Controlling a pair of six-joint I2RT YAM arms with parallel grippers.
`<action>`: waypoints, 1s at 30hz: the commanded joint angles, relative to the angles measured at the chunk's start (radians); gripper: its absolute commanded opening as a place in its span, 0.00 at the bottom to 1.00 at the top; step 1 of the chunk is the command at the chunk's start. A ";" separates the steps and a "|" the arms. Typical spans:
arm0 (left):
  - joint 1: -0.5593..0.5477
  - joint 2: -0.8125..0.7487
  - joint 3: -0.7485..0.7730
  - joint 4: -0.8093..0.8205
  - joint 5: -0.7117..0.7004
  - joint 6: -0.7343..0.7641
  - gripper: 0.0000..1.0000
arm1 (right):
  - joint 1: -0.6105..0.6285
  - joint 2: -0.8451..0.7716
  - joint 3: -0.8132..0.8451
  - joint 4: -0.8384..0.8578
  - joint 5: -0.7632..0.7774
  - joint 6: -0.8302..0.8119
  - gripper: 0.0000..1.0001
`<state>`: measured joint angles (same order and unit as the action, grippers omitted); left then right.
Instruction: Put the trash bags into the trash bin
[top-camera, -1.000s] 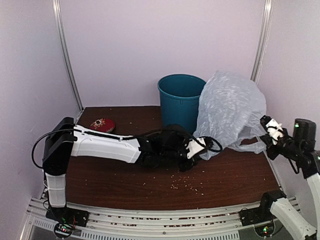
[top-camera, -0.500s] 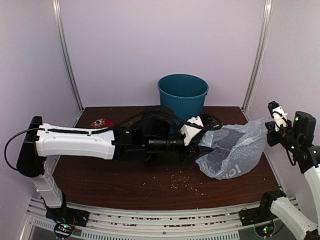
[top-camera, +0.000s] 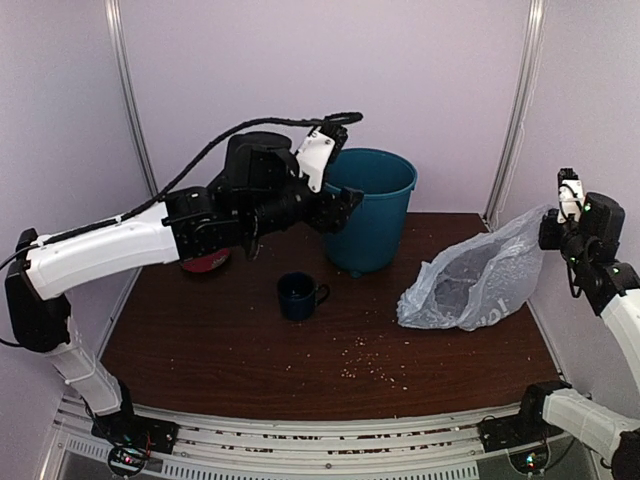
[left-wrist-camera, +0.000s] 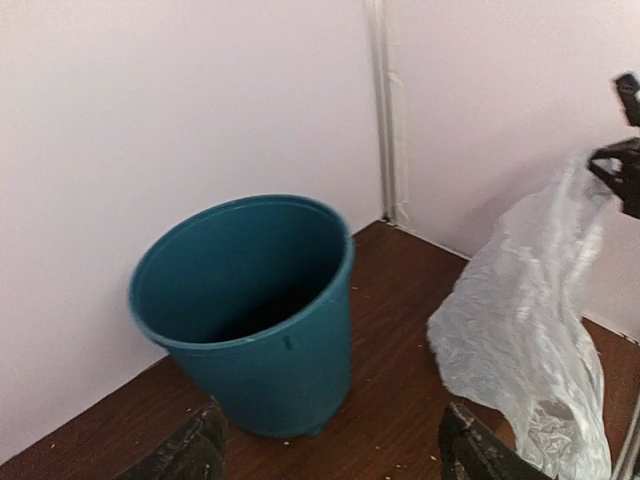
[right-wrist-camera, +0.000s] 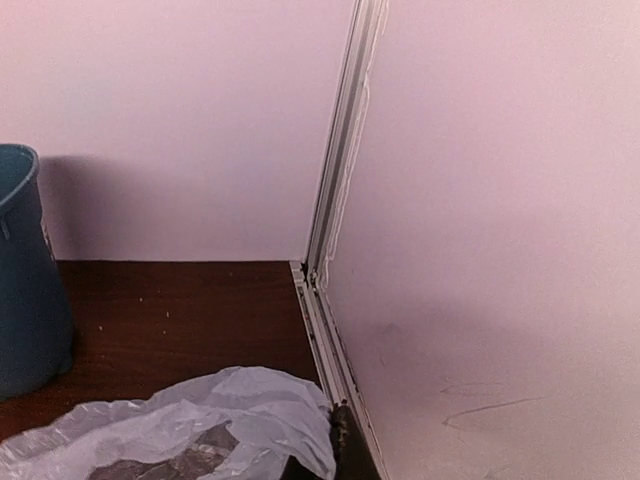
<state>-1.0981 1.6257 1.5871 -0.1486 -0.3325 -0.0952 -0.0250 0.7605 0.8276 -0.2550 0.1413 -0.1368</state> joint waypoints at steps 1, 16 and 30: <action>0.111 0.024 0.059 -0.059 -0.099 -0.096 0.78 | -0.007 -0.041 -0.069 0.101 -0.051 0.054 0.00; 0.342 0.343 0.484 -0.196 0.137 -0.228 0.73 | -0.079 -0.190 -0.177 0.099 -0.286 0.038 0.00; 0.406 0.520 0.617 -0.224 0.201 -0.266 0.63 | -0.102 -0.220 -0.179 0.091 -0.336 0.029 0.00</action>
<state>-0.7094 2.1204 2.1784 -0.3962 -0.2008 -0.3500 -0.1146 0.5526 0.6502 -0.1654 -0.1703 -0.1051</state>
